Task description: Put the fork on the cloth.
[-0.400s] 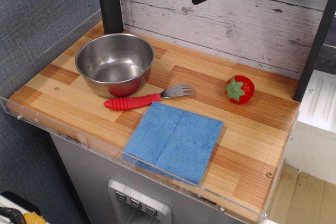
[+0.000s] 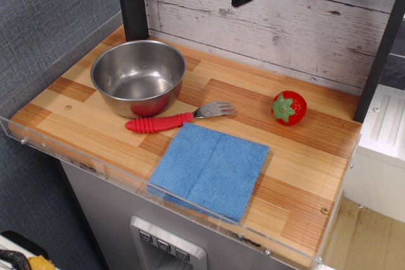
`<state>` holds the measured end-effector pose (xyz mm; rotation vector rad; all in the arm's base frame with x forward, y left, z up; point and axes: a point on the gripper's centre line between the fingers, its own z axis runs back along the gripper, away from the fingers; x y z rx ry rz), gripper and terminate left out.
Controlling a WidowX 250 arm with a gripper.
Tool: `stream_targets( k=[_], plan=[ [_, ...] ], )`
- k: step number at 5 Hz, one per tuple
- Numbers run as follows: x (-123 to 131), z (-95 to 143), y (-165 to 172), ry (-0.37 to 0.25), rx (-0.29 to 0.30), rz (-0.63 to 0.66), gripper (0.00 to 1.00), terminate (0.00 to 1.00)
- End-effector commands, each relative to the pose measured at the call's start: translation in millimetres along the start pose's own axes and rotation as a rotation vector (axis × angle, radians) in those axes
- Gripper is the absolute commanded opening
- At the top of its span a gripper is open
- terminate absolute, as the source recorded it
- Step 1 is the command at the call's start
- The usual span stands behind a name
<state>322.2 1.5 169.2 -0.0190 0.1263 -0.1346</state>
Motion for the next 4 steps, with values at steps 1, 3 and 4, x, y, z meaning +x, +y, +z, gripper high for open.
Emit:
stream_targets(
  k=[1,3,4],
  plan=[
    [-23.8,22.9,-22.5,-0.133,0.101,-0.309,1.0,0.0],
    [-79.9,12.9,-44.5,-0.178,0.18,-0.473,1.0,0.0],
    [-105.6,-4.5,-42.1,-0.174,0.2,-0.54,1.0,0.0]
  ],
)
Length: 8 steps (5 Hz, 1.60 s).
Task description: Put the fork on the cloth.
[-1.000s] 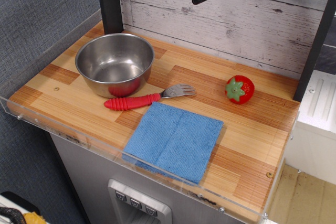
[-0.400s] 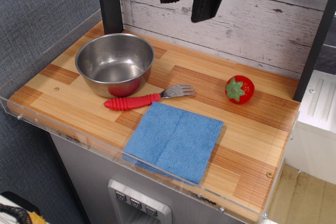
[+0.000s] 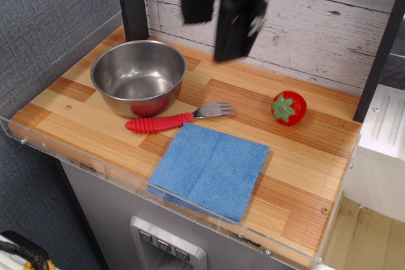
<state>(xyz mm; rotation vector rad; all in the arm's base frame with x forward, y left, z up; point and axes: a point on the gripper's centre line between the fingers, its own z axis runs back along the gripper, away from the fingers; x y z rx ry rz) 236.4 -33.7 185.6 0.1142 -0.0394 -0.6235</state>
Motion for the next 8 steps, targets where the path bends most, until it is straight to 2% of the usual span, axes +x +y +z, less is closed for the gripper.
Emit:
stream_targets(
  k=[1,2,3,6,8],
  plan=[
    [-38.7,-36.7,0.1,0.034,0.068,-0.079,1.0,0.0],
    [-36.6,-70.6,14.9,0.051,0.097,-0.045,1.0,0.0],
    [-32.2,-94.6,32.2,0.082,0.125,-0.016,1.0,0.0],
    [-18.4,-132.4,71.4,0.15,0.147,0.018,1.0,0.0],
    [-23.2,-155.9,108.4,0.181,0.174,0.044,1.0,0.0]
  ],
)
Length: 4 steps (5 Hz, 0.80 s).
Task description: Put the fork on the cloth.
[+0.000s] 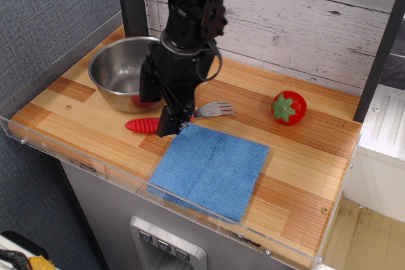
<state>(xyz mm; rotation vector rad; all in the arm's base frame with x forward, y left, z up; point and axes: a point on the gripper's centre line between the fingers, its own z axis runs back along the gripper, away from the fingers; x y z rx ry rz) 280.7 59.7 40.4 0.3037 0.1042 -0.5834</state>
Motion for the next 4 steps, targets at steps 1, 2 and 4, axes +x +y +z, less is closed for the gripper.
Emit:
stream_targets(
  k=[1,2,4],
  plan=[
    [-1.7,-10.0,32.3,-0.01,0.048,0.03,1.0,0.0],
    [-1.0,-18.6,30.8,0.004,0.056,0.016,1.0,0.0],
    [-6.7,-31.1,-1.8,0.026,-0.023,-0.129,1.0,0.0]
  ],
)
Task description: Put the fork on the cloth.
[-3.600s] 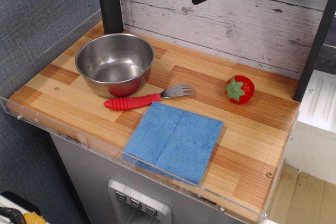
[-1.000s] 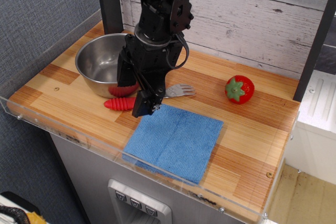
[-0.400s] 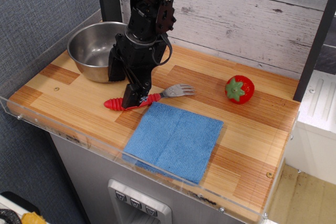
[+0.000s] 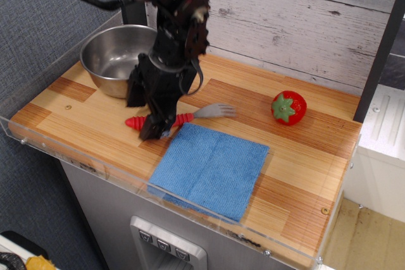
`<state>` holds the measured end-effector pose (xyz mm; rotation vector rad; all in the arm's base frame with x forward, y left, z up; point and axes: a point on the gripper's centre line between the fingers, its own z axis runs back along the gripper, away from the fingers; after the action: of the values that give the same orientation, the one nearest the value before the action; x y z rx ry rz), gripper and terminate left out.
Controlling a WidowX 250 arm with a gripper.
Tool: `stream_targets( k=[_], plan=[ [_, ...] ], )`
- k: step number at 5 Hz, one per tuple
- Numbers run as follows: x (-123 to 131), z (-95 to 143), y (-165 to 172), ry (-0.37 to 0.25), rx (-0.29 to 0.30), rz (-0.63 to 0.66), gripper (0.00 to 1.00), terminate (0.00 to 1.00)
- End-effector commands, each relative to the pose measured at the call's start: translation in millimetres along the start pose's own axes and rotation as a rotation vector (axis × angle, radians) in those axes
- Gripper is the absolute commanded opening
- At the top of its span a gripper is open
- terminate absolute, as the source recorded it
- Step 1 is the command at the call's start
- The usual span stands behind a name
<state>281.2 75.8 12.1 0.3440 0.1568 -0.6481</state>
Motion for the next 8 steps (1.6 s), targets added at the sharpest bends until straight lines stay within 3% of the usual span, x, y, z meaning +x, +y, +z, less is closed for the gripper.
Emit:
stream_targets(
  k=[1,3,4,5,6,8],
  plan=[
    [-1.6,2.1,-17.6,-0.032,-0.116,-0.082,1.0,0.0],
    [-2.0,6.9,-19.8,-0.038,-0.142,-0.066,1.0,0.0],
    [-7.5,5.4,-12.9,-0.061,-0.288,0.028,1.0,0.0],
    [-10.9,0.9,-13.7,-0.053,-0.284,0.058,0.0,0.0],
    [-11.3,6.9,-10.5,-0.08,-0.253,0.087,0.0,0.0],
    [-15.3,8.1,-9.5,-0.076,-0.23,0.098,0.0,0.0]
  ],
)
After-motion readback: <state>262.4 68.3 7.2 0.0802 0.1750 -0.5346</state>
